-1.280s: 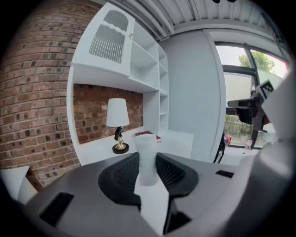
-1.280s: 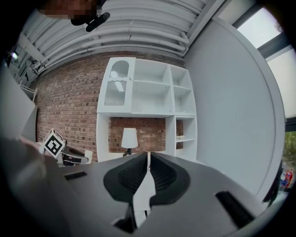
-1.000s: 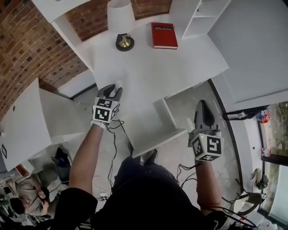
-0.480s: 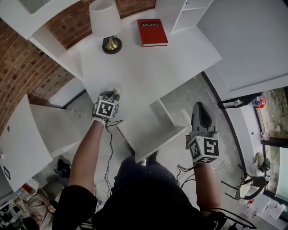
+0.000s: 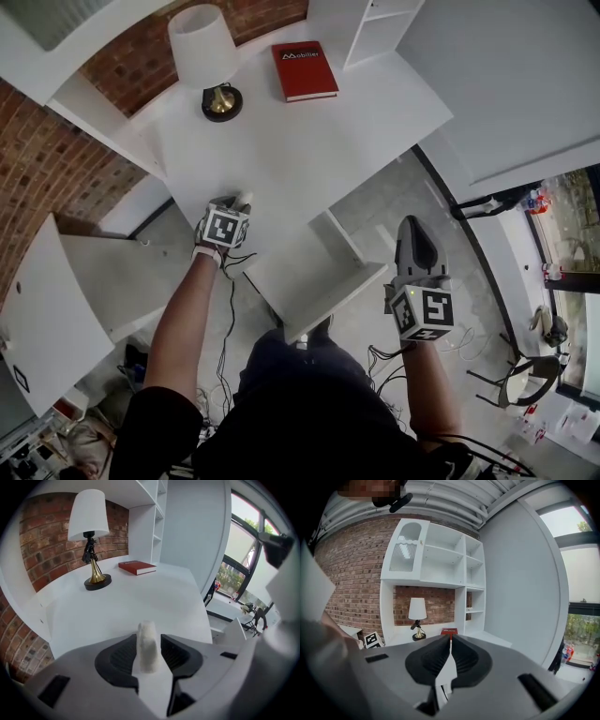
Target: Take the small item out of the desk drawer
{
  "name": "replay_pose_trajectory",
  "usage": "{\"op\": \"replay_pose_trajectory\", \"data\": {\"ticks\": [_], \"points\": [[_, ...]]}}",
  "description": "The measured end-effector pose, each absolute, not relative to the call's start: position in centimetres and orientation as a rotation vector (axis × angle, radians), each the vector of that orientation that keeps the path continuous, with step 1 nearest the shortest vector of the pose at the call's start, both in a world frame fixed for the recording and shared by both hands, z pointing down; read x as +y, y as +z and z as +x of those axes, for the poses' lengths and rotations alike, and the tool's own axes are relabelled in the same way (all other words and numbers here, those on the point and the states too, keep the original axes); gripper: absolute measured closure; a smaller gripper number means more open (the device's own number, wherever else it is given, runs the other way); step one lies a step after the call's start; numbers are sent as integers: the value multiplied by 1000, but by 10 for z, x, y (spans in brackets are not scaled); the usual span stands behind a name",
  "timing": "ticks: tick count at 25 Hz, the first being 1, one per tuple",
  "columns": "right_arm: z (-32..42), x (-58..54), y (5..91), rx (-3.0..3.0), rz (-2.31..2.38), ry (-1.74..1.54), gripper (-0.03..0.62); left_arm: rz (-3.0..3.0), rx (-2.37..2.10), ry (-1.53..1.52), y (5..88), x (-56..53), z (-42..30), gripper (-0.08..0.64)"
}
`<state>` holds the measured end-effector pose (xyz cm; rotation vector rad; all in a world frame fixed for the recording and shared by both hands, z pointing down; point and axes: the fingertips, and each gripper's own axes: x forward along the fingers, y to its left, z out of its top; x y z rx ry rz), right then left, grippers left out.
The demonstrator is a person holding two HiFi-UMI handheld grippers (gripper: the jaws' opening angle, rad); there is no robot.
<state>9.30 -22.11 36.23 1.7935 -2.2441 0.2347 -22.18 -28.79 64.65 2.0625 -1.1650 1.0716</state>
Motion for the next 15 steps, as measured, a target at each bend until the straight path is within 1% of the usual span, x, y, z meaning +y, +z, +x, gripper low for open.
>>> {"op": "replay_pose_trajectory", "data": {"ticks": [6,15], "points": [[91,-223,357,-2283,1773,218,583,2120,-1272,959,606,-287,-226,380],[86,-220,334,-2376,1743,180,583,2189,-1581,596,479,-272,-242,376]]}}
